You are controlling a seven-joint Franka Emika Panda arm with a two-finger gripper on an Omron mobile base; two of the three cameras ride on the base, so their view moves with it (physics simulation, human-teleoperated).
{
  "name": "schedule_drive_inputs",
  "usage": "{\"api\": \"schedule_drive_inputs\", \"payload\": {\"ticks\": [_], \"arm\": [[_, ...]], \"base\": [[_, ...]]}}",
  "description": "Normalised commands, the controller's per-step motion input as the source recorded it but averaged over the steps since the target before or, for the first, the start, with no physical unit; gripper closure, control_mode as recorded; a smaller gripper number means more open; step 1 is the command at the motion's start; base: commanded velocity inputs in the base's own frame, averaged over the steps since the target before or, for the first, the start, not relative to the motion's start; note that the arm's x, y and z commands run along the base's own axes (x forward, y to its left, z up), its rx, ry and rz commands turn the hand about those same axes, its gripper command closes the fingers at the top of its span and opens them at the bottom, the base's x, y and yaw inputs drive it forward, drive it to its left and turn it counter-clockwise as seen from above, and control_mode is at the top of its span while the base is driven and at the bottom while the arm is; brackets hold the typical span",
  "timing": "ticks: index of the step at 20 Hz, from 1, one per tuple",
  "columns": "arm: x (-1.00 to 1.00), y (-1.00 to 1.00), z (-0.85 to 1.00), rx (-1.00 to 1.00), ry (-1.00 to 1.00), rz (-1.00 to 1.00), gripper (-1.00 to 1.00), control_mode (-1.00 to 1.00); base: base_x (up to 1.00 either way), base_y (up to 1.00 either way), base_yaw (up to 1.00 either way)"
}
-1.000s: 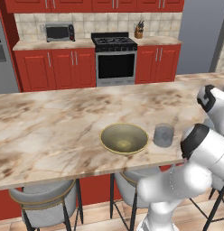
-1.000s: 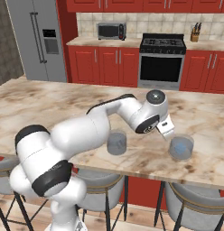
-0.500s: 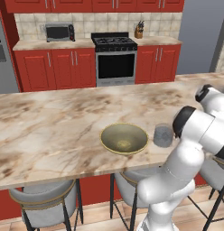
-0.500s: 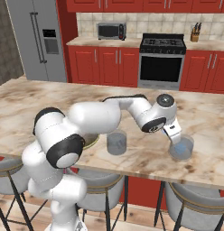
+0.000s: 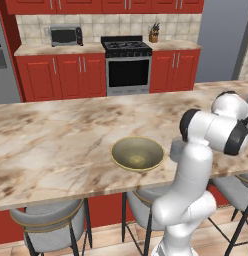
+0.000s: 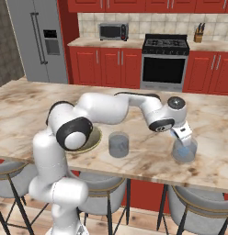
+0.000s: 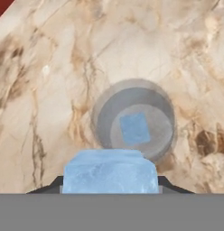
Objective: There are four ice cubes in the ice bowl. Place two ice cubes in each glass of water.
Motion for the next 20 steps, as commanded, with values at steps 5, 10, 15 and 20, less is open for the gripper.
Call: {"api": "schedule_drive_inputs", "payload": {"ticks": [5,10,15,20], "arm": [[0.0,-0.23,-0.24,0.0,0.02,0.0,1.0,-1.0],[0.06,-0.14,-0.08,0.0,0.02,0.0,1.0,-1.0],[0.36,-0.02,-0.23,0.0,0.08,0.0,1.0,-1.0],[0.33,-0.06,-0.27,0.0,0.11,0.0,1.0,-1.0]], "base": [[0.0,0.0,0.0],[0.0,0.0,0.0],[0.0,0.0,0.0],[0.0,0.0,0.0]]}}
